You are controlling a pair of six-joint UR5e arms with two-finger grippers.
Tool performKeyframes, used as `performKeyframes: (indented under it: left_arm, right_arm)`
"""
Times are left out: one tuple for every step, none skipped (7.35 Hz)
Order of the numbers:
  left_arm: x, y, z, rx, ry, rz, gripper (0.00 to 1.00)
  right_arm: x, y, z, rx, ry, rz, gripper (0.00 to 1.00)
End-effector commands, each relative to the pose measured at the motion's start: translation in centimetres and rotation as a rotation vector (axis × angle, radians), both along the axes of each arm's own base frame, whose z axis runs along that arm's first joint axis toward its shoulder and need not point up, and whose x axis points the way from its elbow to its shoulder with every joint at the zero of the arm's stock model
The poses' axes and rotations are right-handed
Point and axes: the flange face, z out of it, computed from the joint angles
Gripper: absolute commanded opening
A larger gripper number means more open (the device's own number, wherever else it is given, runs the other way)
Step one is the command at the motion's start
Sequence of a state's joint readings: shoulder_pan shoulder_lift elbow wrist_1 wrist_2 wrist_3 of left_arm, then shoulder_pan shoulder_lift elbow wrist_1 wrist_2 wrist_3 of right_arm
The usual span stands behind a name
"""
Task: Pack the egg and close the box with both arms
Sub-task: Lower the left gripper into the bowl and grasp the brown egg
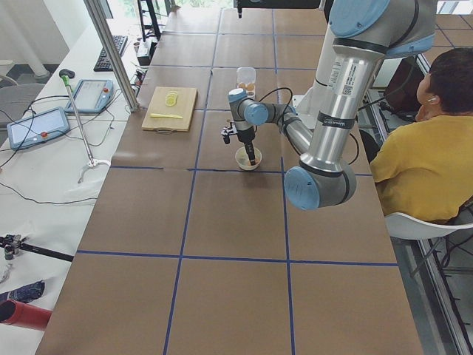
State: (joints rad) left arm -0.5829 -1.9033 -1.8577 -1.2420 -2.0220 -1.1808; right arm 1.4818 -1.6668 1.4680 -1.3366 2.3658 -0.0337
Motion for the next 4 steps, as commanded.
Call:
performKeyframes:
  left_arm:
    - [-0.4, 0.2, -1.7, -0.016, -0.020, 0.002, 0.00]
    - [-0.5, 0.0, -2.1, -0.012, -0.014, -0.001, 0.00]
    - [-0.5, -0.6, -3.6, 0.004, 0.008, -0.008, 0.00]
    - [-0.7, -1.4, -5.4, 0.024, 0.034, -0.022, 0.00]
  right_arm:
    - [0.0, 0.1, 0.1, -0.002, -0.001, 0.000, 1.00]
    - [0.0, 0.1, 0.1, -0.002, -0.001, 0.000, 1.00]
    - [0.0, 0.1, 0.0, 0.000, -0.001, 0.000, 1.00]
    - [0.0, 0.3, 0.1, 0.007, -0.002, 0.000, 1.00]
